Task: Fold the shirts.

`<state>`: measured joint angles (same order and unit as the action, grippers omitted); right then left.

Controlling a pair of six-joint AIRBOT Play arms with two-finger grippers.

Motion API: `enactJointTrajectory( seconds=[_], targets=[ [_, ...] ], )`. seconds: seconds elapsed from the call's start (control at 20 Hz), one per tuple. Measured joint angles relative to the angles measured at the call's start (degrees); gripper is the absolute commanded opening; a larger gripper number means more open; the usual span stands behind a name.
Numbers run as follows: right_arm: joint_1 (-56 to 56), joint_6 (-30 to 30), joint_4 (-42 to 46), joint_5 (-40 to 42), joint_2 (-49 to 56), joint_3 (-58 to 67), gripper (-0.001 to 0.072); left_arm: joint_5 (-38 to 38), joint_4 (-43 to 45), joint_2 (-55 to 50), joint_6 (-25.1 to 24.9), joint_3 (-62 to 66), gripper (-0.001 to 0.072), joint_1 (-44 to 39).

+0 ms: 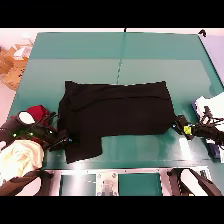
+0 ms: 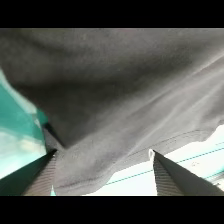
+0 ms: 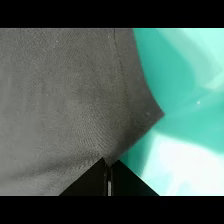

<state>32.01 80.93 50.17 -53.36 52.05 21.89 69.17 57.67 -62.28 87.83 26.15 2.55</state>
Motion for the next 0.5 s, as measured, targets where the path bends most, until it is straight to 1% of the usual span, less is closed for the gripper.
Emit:
enactJointTrajectory(
  seconds=[0.1, 0.15, 0.25, 0.3, 0.35, 0.4, 0.5],
  targets=[
    [0.0, 0.2, 0.0, -0.2, 0.0, 0.1, 0.0015, -3.2, -1.8, -0.1, -1.2, -0.9, 0.0211, 0.0],
    [0.0, 0.2, 0.0, -0.3, 0.0, 0.1, 0.0015, -5.0, -3.3, -0.3, -2.5, -1.1, 0.0177, 0.0],
    [0.0, 0.2, 0.0, -0.5, 0.0, 0.2, 0.0015, -6.7, -7.0, -0.3, -6.1, -1.0, 0.0178, 0.0],
    [0.0, 0.3, 0.0, -0.7, 0.0, 0.2, 0.0015, -5.1, -9.2, -0.2, -7.8, -0.2, 0.0204, 0.0],
    [0.0, 0.3, 0.0, -0.8, 0.0, 0.2, 0.0015, -2.8, -10.2, -0.2, -9.1, 0.7, 0.0418, -0.1],
    [0.0, 0.3, 0.0, -0.9, 0.0, 0.2, 0.0015, -0.2, -10.5, -0.2, -9.8, 2.0, 0.0533, 0.0],
    [0.0, 0.3, -0.1, -0.9, 0.0, 0.2, 0.0015, 4.5, -9.9, -0.2, -9.8, 3.8, 0.0547, 0.1]
  ],
)
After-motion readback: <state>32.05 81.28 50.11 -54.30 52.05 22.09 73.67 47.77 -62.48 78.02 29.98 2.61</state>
